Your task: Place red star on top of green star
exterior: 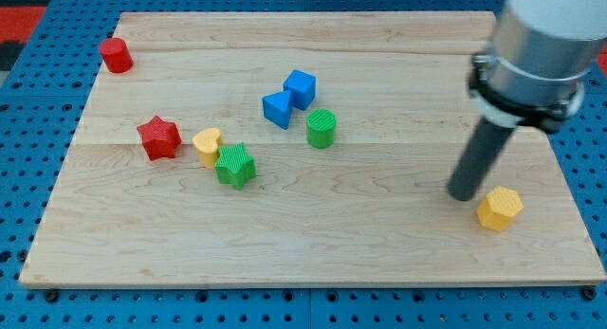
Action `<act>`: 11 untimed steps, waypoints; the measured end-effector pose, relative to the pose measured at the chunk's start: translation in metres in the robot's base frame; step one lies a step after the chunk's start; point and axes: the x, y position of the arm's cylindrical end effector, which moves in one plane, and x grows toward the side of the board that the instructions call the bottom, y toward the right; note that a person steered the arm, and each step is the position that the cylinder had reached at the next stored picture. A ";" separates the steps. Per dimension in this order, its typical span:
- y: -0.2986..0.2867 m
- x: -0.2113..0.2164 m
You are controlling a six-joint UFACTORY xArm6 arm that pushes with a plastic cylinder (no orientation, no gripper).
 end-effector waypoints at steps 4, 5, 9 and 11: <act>-0.368 -0.024; -0.368 -0.042; -0.319 -0.094; -0.267 -0.093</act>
